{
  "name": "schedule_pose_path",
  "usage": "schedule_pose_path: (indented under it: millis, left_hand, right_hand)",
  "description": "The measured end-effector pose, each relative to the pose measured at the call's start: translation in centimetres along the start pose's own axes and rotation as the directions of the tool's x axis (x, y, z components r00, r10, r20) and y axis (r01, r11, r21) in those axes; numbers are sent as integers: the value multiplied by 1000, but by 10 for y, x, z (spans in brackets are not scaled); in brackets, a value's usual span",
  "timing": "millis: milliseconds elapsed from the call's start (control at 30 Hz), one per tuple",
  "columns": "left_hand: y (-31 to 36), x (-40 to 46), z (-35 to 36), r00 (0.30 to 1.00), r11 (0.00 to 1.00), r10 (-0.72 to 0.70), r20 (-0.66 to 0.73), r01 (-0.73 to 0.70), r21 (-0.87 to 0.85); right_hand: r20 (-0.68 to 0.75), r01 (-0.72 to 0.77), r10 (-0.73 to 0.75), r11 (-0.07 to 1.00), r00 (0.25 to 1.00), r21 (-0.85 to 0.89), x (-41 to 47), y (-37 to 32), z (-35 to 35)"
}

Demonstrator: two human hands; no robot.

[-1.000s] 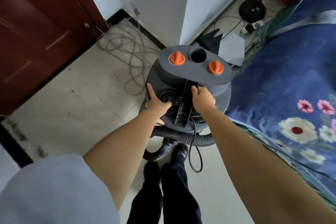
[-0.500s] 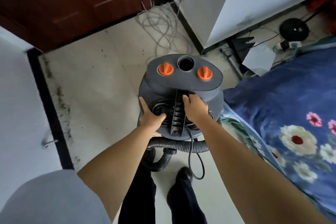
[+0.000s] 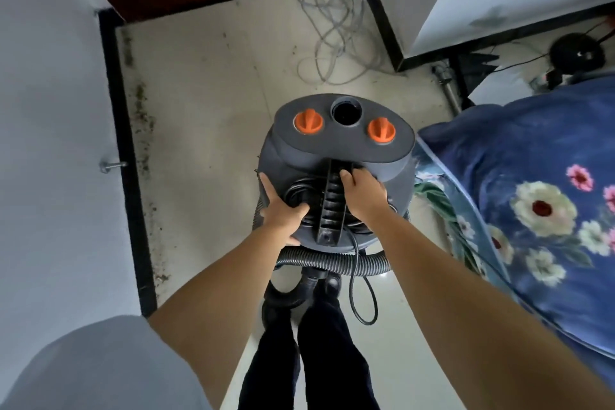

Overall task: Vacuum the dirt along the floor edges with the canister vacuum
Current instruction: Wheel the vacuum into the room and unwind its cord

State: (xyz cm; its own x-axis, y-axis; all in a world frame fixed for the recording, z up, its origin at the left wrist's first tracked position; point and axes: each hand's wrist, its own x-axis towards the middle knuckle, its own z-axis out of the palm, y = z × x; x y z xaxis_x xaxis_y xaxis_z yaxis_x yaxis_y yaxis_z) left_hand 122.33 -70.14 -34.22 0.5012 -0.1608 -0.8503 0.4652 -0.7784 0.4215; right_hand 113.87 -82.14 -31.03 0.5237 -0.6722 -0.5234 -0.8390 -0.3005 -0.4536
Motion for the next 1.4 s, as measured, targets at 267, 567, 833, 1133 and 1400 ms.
schedule_pose_path:
  millis: [267, 567, 833, 1133, 1400]
  left_hand:
    - [-103, -59, 22, 998, 995, -30, -61, 24, -96]
    - [-225, -139, 81, 988, 973, -112, -104, 88, -211]
    - [-319, -193, 102, 987, 972, -120, -106, 95, -213]
    - [-443, -267, 141, 987, 963, -94, -130, 57, -262]
    - [-544, -335, 197, 983, 960, -88, -160, 41, -275]
  right_hand:
    - [88, 82, -77, 994, 993, -65, -85, 42, 28]
    - [174, 195, -171, 971, 970, -135, -189, 118, 51]
    - [169, 219, -193, 964, 967, -152, -278, 173, 89]
    - [188, 269, -236, 946, 953, -179, -393, 246, 127]
    - [213, 298, -262, 942, 941, -157, -483, 325, 147]
